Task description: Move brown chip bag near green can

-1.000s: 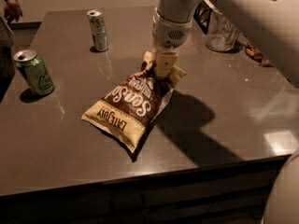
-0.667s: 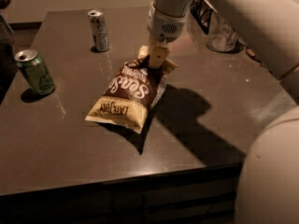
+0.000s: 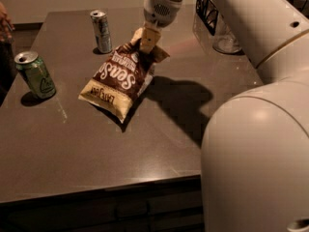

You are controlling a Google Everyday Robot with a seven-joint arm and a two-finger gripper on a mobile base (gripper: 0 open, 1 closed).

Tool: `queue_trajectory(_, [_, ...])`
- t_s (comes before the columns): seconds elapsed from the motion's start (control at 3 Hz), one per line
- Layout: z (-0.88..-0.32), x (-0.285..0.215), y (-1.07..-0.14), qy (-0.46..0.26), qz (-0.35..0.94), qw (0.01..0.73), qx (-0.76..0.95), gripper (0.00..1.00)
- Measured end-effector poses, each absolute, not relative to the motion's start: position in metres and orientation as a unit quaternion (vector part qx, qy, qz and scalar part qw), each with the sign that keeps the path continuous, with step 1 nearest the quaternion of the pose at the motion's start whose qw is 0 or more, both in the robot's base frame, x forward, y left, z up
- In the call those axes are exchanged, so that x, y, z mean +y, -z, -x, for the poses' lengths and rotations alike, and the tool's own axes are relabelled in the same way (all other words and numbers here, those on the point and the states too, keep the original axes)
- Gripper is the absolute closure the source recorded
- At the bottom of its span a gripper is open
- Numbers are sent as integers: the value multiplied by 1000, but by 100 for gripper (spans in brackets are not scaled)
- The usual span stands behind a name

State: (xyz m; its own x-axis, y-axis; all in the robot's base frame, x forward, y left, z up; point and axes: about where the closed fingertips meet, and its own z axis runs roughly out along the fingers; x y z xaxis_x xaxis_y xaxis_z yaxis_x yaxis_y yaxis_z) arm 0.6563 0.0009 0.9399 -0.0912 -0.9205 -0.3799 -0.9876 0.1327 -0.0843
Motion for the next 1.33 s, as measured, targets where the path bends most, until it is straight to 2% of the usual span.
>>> queue_trajectory(0.67, [-649,38,-965,-145,612,204,750,100])
queue_trajectory(1.33, [-626,80,-962,-183,622,192,737,100])
